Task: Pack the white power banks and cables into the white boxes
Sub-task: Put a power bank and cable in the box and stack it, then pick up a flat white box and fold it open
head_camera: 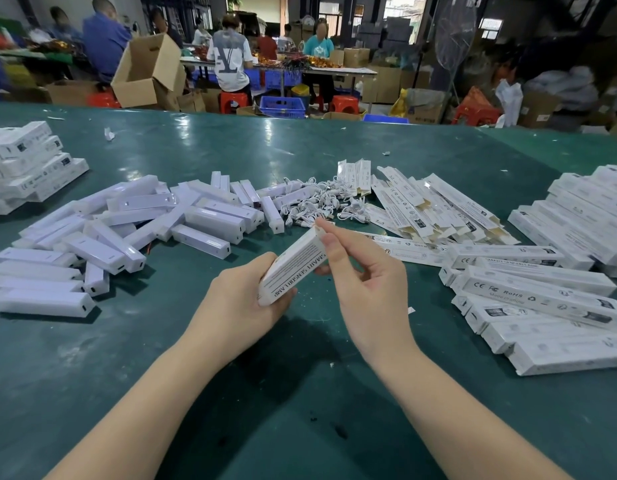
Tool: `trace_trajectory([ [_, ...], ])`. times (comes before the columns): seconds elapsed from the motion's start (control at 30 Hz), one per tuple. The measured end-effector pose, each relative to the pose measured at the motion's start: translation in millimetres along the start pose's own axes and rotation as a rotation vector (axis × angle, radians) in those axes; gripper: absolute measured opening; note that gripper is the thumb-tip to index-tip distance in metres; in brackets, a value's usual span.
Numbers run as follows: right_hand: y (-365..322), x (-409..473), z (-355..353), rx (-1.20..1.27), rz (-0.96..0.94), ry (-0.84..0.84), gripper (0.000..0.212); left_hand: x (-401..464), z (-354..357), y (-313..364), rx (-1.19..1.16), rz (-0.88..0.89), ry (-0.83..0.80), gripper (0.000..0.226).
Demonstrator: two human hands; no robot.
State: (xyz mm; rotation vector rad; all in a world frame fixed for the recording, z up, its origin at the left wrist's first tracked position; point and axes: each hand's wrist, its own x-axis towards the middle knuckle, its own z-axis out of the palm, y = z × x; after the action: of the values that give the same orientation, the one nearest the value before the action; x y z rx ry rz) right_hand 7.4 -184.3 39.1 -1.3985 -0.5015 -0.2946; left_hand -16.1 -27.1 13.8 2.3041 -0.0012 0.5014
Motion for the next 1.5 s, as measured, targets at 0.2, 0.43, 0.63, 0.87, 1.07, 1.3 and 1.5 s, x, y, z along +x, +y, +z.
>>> trace_trajectory([
  [0.2,2.6,-1.6,0.9,-0.266,-0.190,0.010,0.024,-1.2,-1.1,0.1,0.004,0.027,-0.018,0.025],
  [0.43,2.9,0.6,-2.6,-0.587,-0.505,0.001,0.030,-2.3,-5.1,-1.0,-0.053,0.079,-0.048,0.017],
  [0.63,5.4,-0.4,1.6,-0.662,-0.593,-0.005,0.030,-3.1,-5.6,-1.6,-0.089,0.075,-0.034,0.013],
  [0.87,7.3,7.4,-3.5,-0.249,-0.105,-0.001,0.024,1.2,-5.1,0.4,0.029,-0.046,0.032,0.020],
  [1.07,12.3,21.7,-19.4,0.035,0.161,0.149,0.024,3.1,-12.1,4.6,-0.335,-0.027,0.197,0.057],
  [1.3,14.1,24.4,-18.7,-0.010,0.234,0.094,0.032,-1.5,-7.7,15.3,-0.537,0.006,0.136,0.068],
  [1.5,-16.0,28.3,-30.8,-1.033,-0.120,-0.268,0.066,-8.3,-4.9,23.6,-0.550,0.062,-0.058,0.057],
])
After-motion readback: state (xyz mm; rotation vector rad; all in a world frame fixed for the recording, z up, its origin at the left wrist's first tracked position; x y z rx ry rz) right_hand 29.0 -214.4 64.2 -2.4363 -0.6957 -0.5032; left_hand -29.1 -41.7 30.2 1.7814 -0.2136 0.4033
